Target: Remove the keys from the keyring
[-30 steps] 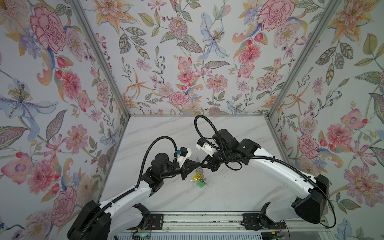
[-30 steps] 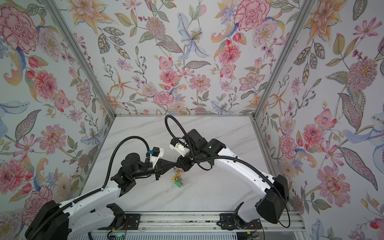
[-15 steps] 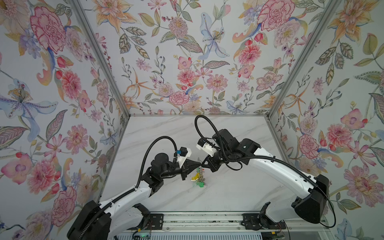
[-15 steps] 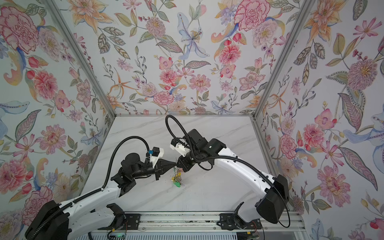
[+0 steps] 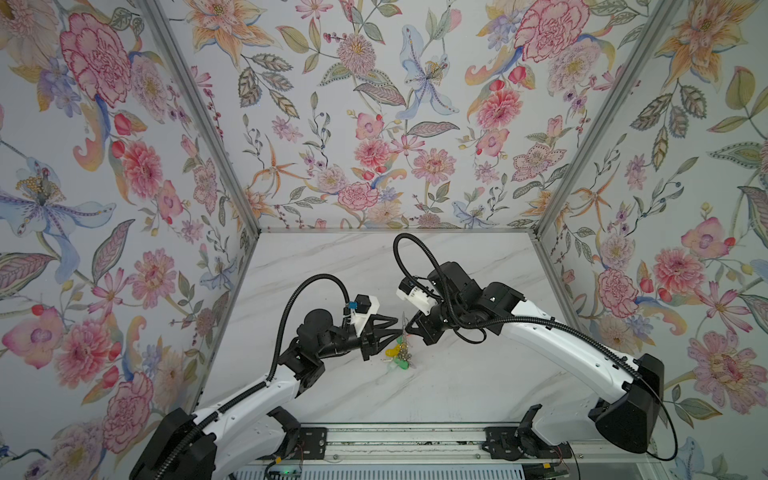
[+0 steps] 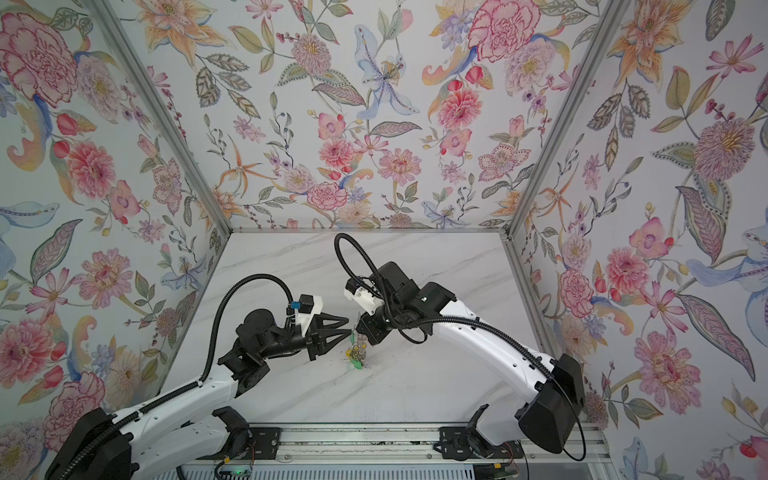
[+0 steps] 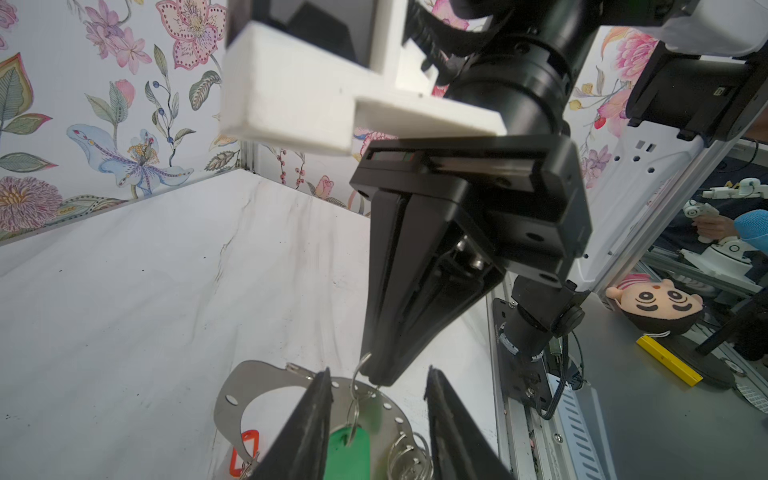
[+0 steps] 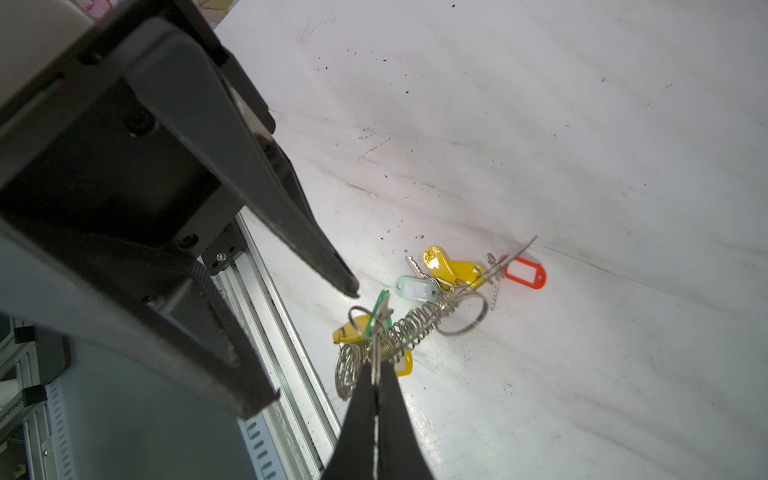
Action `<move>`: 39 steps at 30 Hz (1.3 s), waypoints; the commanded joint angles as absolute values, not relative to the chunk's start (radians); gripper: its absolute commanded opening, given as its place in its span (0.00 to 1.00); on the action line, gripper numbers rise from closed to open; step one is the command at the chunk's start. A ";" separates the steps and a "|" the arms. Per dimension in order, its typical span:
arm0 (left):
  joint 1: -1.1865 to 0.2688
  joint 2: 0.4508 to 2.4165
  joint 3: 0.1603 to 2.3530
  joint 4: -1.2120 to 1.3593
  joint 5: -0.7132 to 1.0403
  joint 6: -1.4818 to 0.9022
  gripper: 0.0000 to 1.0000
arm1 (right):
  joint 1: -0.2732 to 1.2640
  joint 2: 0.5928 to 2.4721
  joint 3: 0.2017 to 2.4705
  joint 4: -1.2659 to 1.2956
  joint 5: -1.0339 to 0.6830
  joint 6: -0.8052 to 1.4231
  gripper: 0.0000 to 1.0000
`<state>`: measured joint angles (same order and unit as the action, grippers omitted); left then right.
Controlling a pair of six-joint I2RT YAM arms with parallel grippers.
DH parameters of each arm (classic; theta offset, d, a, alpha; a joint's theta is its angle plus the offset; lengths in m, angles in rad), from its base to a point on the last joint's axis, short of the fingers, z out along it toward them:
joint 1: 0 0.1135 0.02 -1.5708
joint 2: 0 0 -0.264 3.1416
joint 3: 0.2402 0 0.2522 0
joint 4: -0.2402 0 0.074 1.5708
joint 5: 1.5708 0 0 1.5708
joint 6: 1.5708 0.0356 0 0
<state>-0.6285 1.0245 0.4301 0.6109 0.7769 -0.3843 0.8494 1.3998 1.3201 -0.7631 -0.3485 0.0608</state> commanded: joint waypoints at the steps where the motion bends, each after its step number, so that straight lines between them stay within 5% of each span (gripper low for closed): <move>1: -0.628 1.026 0.418 0.635 0.765 -0.374 0.43 | 0.848 1.371 1.315 -0.718 -0.357 0.067 0.00; 13: -0.627 1.047 0.417 0.623 0.758 -0.342 0.40 | 0.851 1.367 1.320 -0.710 -0.381 0.071 0.00; 39: -0.627 1.033 0.403 0.588 0.715 -0.304 0.10 | 0.872 1.372 1.326 -0.685 -0.383 0.084 0.00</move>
<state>-0.6285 1.0424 0.4126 0.5545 0.7181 -0.3027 0.8646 1.3941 1.3197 -0.7341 -0.3698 0.0788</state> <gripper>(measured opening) 0.114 0.049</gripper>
